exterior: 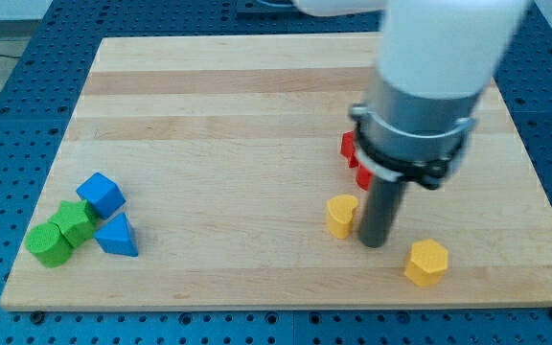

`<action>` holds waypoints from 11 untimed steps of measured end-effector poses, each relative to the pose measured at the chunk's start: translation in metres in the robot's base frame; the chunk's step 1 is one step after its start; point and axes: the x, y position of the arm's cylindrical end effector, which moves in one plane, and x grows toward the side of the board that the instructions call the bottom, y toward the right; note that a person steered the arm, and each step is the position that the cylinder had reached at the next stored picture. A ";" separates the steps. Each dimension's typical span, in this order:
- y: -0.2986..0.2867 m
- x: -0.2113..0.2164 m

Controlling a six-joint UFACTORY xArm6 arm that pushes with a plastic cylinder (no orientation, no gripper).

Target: Push the yellow heart into the yellow hexagon

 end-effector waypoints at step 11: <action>-0.017 0.062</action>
